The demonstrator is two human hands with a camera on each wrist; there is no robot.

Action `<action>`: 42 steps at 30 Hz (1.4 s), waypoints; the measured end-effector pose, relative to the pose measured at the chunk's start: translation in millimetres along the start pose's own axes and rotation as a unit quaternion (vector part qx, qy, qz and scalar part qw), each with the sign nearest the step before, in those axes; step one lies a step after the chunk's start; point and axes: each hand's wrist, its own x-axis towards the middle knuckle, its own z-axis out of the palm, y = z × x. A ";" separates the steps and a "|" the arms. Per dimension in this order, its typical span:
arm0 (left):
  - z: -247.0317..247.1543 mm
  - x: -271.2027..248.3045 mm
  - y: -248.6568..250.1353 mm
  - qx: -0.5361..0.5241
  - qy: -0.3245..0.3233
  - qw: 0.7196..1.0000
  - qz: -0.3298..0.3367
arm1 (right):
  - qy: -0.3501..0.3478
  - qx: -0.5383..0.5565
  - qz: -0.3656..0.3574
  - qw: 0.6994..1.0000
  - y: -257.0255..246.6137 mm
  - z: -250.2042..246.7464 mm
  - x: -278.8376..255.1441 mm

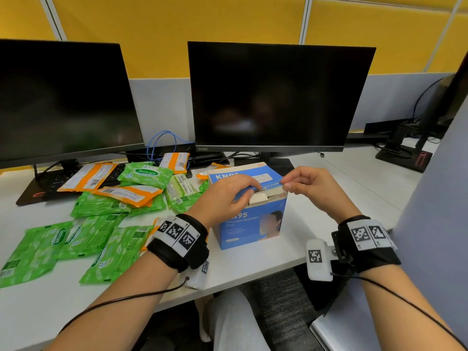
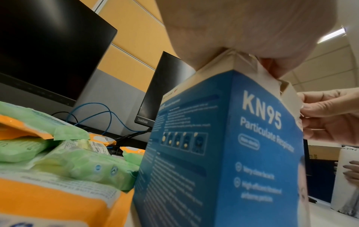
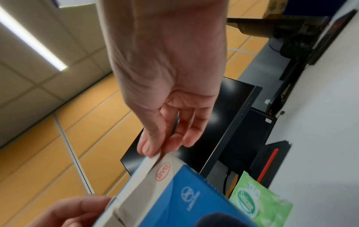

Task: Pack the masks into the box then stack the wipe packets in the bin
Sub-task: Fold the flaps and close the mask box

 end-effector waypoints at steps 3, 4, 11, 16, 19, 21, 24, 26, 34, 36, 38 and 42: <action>-0.1 0.0 0.0 -0.003 -0.002 1.000 -0.002 | -0.014 0.032 0.006 0.999 3.9 -0.5 2.4; 0.0 -0.3 0.3 -0.001 -0.002 1.000 -0.003 | -0.014 0.039 0.004 0.999 4.9 -0.4 2.4; -0.7 1.3 0.4 -0.001 0.001 1.000 0.003 | -0.016 0.043 -0.006 0.999 6.3 2.8 0.7; -1.6 1.1 2.0 0.014 0.000 1.000 0.015 | -0.054 0.031 0.009 0.998 2.7 -0.7 3.0; -1.9 0.9 4.1 0.033 -0.006 0.999 0.019 | -0.075 0.043 0.016 0.996 1.8 1.9 3.5; -2.1 1.7 4.8 0.040 -0.007 0.999 0.020 | -0.082 0.047 0.016 0.995 0.8 3.8 2.8; -2.0 2.8 4.2 0.036 -0.010 0.999 0.021 | -0.089 0.043 0.023 0.995 -1.7 4.3 2.0; -1.1 3.1 2.2 0.033 -0.016 0.999 0.020 | -0.098 0.030 0.029 0.994 -2.8 3.5 3.2; 1.7 2.0 -1.3 0.027 -0.019 0.999 0.017 | -0.098 -0.004 0.028 0.995 -4.9 2.3 2.4; 1.6 2.3 -1.6 0.030 -0.021 0.999 0.017 | -0.082 -0.027 0.025 0.996 -6.4 3.5 2.6; 1.8 2.6 -2.2 0.031 -0.026 0.999 0.012 | -0.062 -0.089 0.006 0.994 -11.3 5.5 1.4; 3.2 3.0 -3.7 0.029 -0.023 0.999 0.007 | -0.040 -0.172 -0.024 0.984 -21.0 7.2 1.1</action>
